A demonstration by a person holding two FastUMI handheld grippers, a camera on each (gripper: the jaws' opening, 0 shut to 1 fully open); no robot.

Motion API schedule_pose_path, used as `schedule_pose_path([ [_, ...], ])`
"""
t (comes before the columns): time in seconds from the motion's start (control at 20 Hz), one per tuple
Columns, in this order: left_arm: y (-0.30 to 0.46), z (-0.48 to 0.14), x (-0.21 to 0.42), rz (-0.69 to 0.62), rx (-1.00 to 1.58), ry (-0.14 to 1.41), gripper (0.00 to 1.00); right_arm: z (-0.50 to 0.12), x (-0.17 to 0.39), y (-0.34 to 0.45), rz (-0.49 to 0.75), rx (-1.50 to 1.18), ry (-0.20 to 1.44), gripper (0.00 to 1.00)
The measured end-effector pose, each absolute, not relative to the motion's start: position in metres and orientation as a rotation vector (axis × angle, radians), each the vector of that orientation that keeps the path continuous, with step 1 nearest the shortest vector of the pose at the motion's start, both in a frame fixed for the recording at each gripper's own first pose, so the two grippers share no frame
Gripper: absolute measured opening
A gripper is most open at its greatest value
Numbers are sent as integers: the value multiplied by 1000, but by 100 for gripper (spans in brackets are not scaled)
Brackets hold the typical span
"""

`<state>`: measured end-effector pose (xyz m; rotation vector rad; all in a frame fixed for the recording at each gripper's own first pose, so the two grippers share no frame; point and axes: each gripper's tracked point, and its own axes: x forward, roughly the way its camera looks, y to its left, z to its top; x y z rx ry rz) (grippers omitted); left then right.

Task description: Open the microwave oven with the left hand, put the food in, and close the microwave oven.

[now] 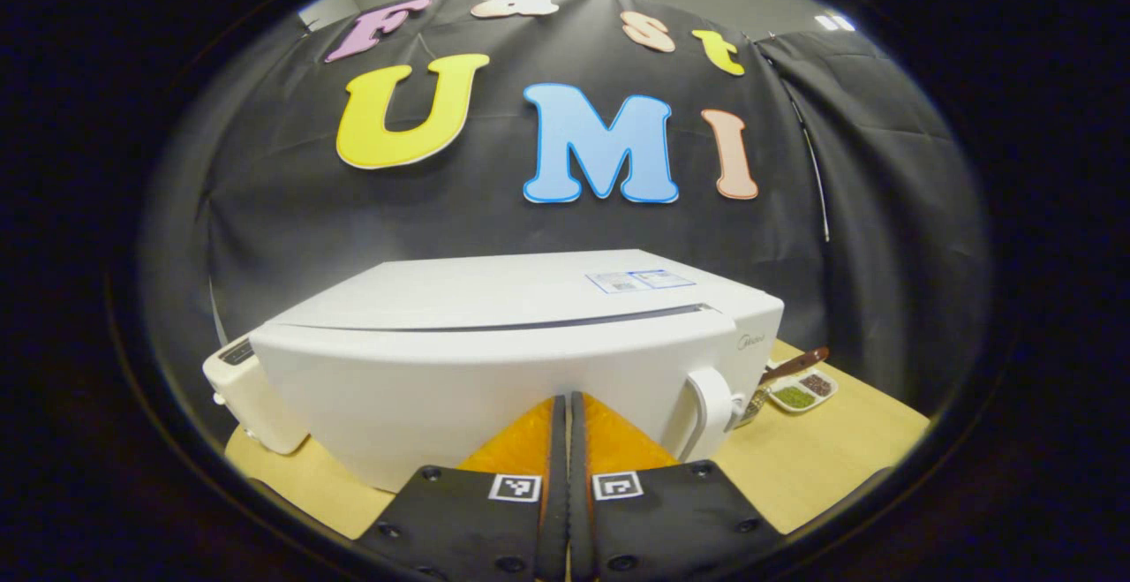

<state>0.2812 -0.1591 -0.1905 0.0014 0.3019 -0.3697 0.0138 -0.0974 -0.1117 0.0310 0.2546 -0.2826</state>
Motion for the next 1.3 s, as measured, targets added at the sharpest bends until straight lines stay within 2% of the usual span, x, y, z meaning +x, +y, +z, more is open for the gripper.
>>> schedule_pose_path([
  [0.35,-162,-192,291,-313,52,328,7,-105,15,-82,-188,25,245,97],
  [0.4,-160,-187,287,-301,77,328,5,-103,14,-79,-167,26,238,98],
  [0.45,-163,-179,277,-307,72,314,7,-100,14,-76,-144,29,230,97],
  [0.85,-143,-97,172,-254,15,167,7,-84,8,-66,2,80,176,98],
  [0.9,-138,-88,159,-243,12,154,11,-81,6,-65,20,83,170,98],
  [1.05,-120,-68,121,-208,-9,137,11,-78,0,-64,48,62,161,97],
  [1.1,-114,-61,111,-201,-17,133,7,-74,-3,-63,55,60,156,98],
  [1.25,-96,-44,80,-184,-12,117,11,-62,-8,-56,69,63,132,97],
  [1.3,-90,-39,71,-179,-11,114,7,-61,-10,-54,71,59,132,97],
])
